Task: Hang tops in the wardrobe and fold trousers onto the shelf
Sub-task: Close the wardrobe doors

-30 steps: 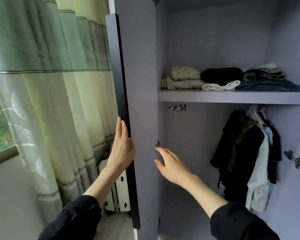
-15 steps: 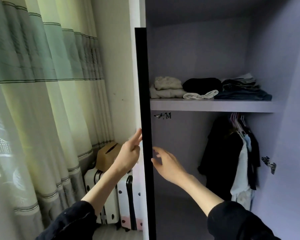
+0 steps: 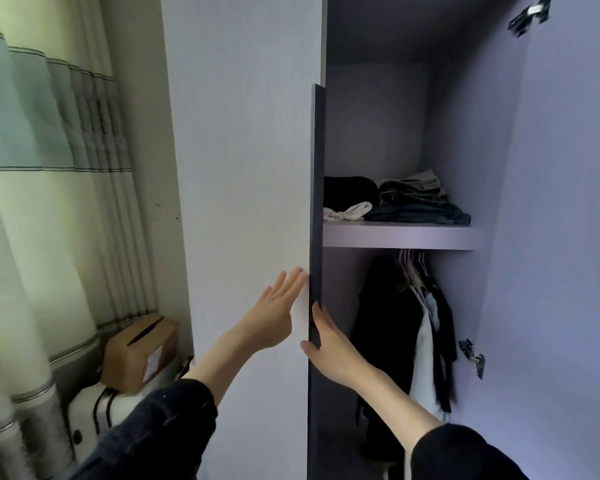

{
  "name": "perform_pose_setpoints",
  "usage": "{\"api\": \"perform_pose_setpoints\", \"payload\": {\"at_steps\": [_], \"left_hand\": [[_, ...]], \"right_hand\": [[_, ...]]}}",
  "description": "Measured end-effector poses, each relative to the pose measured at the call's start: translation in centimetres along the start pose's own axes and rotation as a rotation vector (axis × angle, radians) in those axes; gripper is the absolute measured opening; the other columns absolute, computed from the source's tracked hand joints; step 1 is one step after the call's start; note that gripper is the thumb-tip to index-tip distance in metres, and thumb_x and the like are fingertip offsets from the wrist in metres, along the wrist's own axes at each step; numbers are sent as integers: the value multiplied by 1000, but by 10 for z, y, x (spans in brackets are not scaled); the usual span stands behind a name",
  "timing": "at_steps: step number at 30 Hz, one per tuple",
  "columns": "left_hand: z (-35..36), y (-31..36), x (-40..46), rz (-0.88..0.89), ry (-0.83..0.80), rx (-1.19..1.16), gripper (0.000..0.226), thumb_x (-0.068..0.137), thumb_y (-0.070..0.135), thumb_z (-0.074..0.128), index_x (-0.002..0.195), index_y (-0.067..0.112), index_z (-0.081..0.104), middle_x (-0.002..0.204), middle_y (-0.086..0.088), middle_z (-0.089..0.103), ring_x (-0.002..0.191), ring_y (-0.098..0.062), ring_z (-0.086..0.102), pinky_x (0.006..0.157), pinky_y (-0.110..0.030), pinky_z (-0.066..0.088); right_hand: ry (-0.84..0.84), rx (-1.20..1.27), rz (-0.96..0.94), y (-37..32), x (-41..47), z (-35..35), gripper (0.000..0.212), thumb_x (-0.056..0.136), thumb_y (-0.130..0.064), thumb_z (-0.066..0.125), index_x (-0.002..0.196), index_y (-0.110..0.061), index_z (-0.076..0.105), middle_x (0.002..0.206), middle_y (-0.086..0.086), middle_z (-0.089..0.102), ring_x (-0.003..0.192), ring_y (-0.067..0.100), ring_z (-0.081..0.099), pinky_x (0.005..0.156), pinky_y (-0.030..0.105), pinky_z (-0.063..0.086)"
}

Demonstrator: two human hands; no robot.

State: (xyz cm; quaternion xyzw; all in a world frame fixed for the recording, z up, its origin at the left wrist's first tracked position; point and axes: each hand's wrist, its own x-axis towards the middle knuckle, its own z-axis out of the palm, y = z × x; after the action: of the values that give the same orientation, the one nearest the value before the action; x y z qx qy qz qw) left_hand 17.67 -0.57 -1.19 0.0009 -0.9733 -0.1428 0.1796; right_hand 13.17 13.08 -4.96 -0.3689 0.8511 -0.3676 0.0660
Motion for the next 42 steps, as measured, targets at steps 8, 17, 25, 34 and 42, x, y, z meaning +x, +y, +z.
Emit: {"api": "perform_pose_setpoints", "payload": {"at_steps": [8,17,25,34,42], "left_hand": [[37,-54,72,121,124,432,84,86,-2,31,135,15,-36,140,6,-46,134,-24,-34,116,-47,-8],[91,-97,145,246,356,525,104,65,3,67,150,15,8,158,-5,4,145,-32,-2,113,-55,15],[99,-112,173,240,314,555,95,66,6,66,147,14,18,155,-7,13,143,-34,12,112,-52,8],[88,-88,168,132,214,407,75,87,9,53,150,14,13,158,-8,-3,145,-32,3,116,-45,10],[120,13,82,138,246,31,55,100,12,28,151,17,8,159,-4,-3,145,-18,-13,114,-30,-7]], "right_hand": [[30,-53,31,43,54,-24,77,99,-28,43,149,-25,-15,158,-8,-14,146,14,3,118,30,10],[72,-30,157,74,121,-31,87,96,-28,46,143,-34,-27,158,-8,-9,145,23,18,118,43,19],[111,5,206,83,157,-36,82,98,-26,45,147,-29,-21,159,-3,1,142,20,26,112,30,26],[128,34,213,106,130,-50,71,100,-23,42,151,-26,-7,159,-7,-4,146,14,8,115,28,13],[296,-214,222,128,-10,-96,62,100,-25,40,152,-24,6,158,-3,15,139,18,31,109,30,30]]}}
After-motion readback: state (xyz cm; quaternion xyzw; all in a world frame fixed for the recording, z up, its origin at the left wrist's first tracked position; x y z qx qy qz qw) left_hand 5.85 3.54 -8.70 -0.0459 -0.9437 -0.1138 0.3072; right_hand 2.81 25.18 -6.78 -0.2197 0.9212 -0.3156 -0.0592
